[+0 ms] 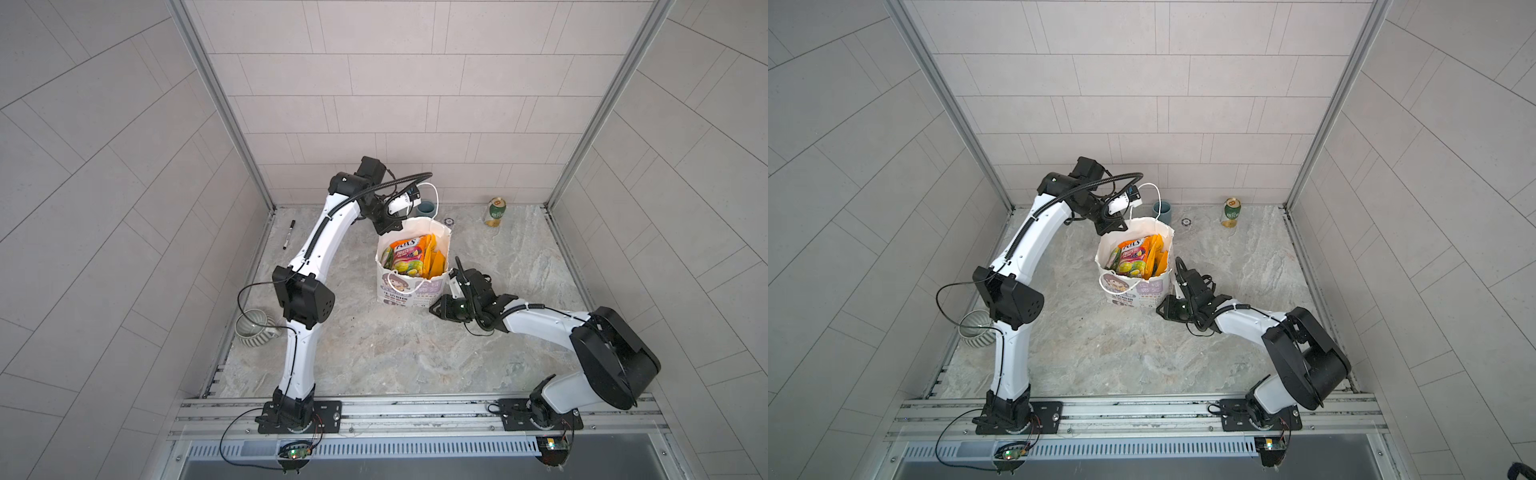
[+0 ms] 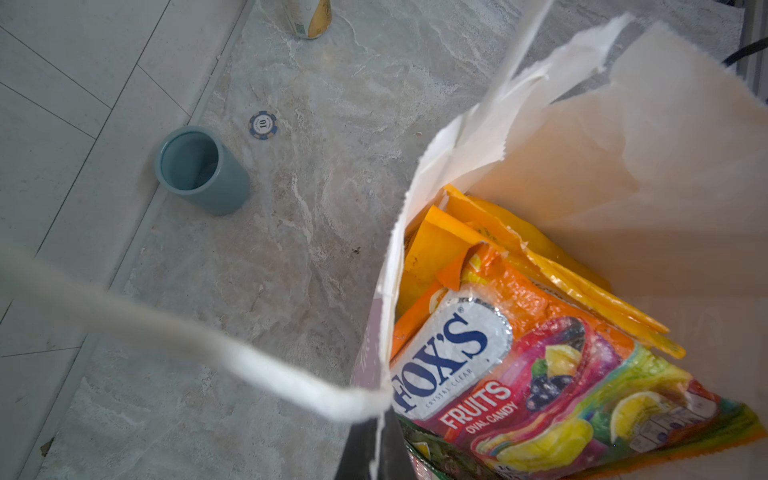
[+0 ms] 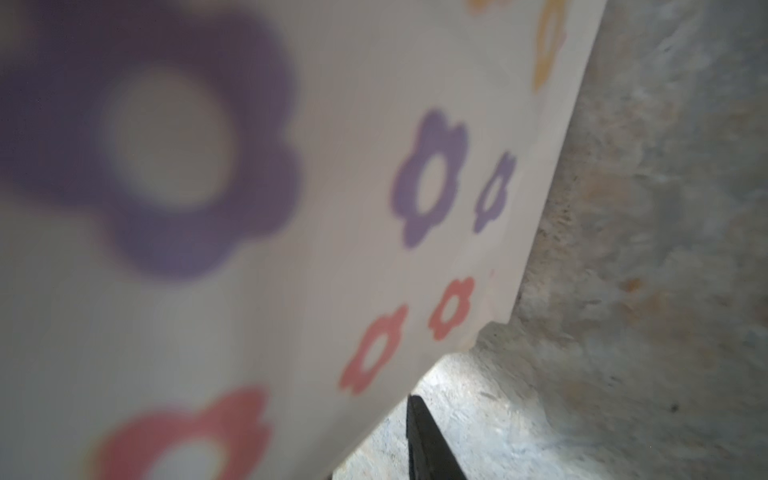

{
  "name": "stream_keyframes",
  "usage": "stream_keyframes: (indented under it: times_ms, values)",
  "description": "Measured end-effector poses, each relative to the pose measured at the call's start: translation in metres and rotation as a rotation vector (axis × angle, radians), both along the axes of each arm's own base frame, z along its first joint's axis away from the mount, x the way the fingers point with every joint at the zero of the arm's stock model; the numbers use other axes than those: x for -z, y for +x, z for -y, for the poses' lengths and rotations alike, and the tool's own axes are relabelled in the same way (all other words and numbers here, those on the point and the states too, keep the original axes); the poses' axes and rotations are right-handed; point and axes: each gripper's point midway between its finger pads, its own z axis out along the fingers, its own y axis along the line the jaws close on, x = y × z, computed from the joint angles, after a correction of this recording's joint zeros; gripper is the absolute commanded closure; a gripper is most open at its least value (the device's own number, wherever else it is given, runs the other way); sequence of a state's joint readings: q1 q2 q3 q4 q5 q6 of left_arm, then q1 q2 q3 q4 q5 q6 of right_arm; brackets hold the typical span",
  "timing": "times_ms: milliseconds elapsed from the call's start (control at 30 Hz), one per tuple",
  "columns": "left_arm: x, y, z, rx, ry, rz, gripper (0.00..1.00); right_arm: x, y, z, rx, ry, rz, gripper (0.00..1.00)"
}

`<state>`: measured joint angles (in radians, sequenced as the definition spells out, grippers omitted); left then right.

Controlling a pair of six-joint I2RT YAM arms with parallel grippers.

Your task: Take the snacks out of the paper bag

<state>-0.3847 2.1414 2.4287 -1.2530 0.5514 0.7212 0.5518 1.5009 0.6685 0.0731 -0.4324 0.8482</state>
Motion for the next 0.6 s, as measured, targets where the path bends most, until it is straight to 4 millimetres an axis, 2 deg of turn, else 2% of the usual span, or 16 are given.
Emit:
stream_keyframes:
  times_ms: [233, 433, 600]
  values:
    - [-0.006, 0.009, 0.000, -0.048, -0.018, 0.018, 1.00, 0.003, 0.025, 0.003, 0.138, 0.023, 0.015, 0.72]
    - [-0.019, 0.015, 0.000, -0.058, -0.041, 0.061, 1.00, -0.001, 0.063, 0.010, 0.230, 0.030, 0.058, 0.73]
    - [-0.030, 0.008, 0.000, -0.042, -0.047, 0.093, 1.00, -0.008, 0.088, 0.016, 0.267, 0.024, 0.113, 0.73]
